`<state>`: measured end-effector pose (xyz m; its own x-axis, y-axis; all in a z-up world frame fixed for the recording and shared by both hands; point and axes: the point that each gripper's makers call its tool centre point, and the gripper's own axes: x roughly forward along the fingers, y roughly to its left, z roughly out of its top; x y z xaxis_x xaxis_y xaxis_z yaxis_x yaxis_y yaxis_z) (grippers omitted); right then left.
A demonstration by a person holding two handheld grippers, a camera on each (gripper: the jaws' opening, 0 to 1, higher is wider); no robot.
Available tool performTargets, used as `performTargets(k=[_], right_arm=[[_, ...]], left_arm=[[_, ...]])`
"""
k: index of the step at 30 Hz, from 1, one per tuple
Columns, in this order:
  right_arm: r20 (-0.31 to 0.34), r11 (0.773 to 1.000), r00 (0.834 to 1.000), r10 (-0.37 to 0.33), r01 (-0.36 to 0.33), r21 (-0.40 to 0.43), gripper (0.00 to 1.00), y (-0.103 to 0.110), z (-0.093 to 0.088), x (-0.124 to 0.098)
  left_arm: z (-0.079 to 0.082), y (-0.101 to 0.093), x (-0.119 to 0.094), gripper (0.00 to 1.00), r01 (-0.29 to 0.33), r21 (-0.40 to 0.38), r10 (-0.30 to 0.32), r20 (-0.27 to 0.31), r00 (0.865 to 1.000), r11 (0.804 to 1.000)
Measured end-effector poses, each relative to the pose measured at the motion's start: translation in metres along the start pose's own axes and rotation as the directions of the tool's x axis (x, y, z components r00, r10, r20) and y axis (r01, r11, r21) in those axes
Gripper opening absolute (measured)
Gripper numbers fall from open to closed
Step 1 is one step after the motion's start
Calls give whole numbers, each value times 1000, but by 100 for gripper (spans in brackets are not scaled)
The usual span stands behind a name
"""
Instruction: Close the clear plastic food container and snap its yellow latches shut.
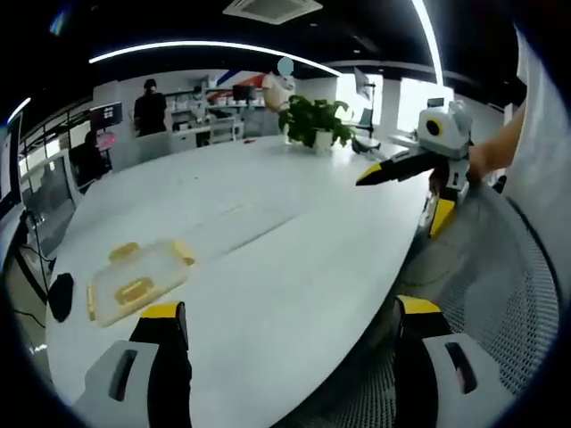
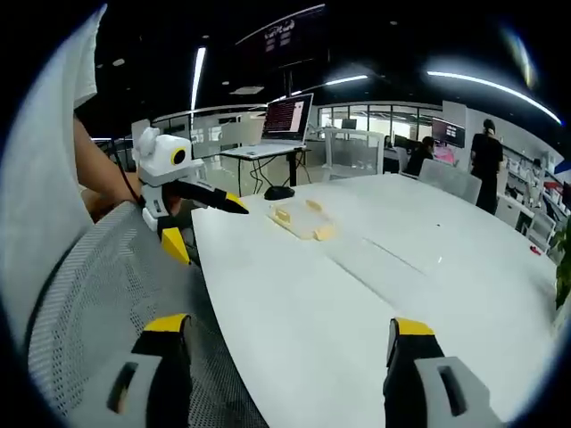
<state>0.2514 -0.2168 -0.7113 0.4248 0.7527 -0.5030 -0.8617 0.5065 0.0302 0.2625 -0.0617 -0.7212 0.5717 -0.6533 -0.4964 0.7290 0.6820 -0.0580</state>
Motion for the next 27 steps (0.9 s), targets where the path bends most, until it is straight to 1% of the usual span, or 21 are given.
performTargets(k=[27], right_arm=[[-9, 1000, 1000, 2, -2, -2, 90, 0, -2, 0]], left_arm=[[-1, 1, 1, 94, 1, -13, -1, 0, 1000, 1000]])
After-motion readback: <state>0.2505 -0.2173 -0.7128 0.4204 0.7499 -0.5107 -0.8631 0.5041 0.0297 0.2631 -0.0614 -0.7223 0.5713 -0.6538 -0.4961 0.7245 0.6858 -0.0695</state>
